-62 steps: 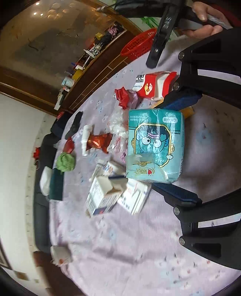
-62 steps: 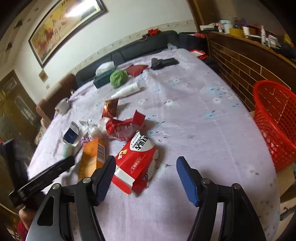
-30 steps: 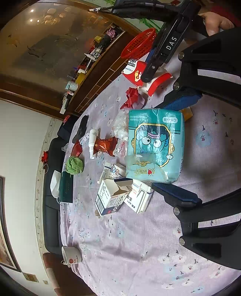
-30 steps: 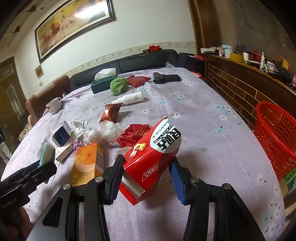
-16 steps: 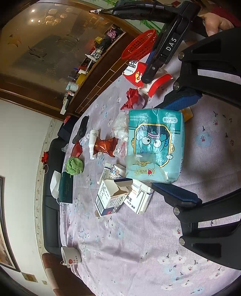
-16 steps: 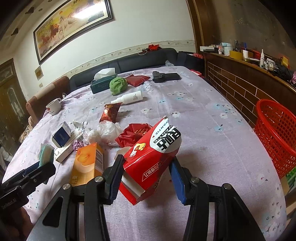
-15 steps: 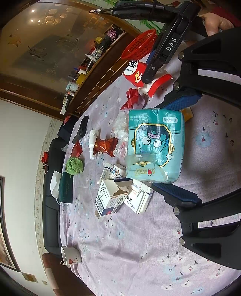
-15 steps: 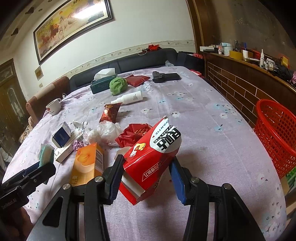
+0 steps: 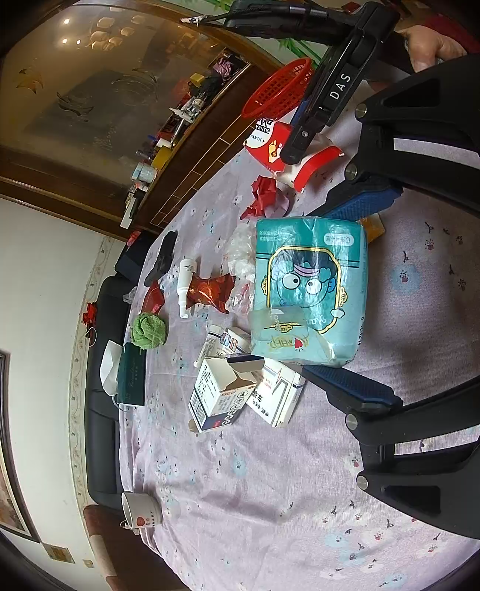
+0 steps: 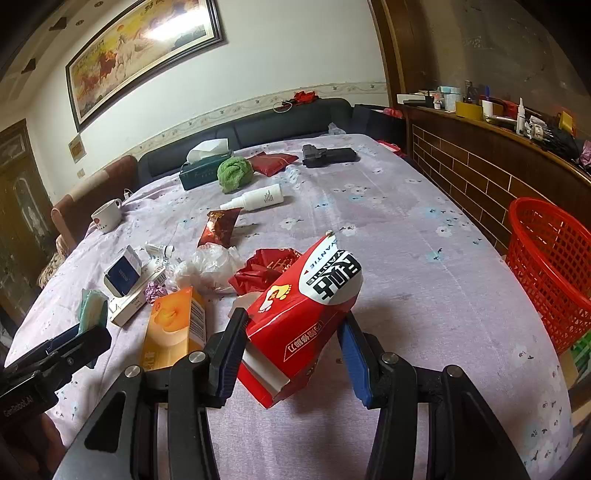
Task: Collect trash
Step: 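Hold the tissue pack in left tool and red-white box in right tool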
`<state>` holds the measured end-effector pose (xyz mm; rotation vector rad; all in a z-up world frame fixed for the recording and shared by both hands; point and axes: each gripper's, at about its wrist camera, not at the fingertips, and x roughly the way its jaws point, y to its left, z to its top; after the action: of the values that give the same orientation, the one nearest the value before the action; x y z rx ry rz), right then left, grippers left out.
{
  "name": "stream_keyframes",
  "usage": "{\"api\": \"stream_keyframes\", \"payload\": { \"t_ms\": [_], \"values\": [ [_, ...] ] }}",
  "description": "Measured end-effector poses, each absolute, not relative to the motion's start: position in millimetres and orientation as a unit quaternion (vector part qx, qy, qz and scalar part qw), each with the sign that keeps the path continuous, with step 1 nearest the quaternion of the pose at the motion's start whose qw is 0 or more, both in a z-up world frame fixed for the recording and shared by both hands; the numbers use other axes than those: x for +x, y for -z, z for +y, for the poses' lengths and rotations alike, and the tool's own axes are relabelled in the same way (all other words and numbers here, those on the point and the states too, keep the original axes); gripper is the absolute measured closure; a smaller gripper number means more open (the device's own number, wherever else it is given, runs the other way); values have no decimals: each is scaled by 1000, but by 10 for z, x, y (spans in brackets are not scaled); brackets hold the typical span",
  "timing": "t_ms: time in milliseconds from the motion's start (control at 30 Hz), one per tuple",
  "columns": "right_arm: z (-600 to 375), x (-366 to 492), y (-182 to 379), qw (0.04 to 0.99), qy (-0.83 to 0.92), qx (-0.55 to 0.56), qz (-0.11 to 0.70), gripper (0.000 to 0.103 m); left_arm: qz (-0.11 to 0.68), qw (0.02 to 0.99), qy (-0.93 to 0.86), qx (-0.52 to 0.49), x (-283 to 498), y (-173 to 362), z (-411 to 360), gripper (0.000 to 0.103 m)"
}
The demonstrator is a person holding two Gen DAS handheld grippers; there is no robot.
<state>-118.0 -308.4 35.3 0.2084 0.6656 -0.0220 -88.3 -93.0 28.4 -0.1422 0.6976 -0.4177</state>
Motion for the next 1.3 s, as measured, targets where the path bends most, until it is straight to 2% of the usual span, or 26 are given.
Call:
{"api": "stream_keyframes", "payload": {
  "t_ms": [1300],
  "values": [
    [-3093,-1177,-356,938,13,93,333,48,340,916,202,-69,-882,-276,-938,32]
  ]
}}
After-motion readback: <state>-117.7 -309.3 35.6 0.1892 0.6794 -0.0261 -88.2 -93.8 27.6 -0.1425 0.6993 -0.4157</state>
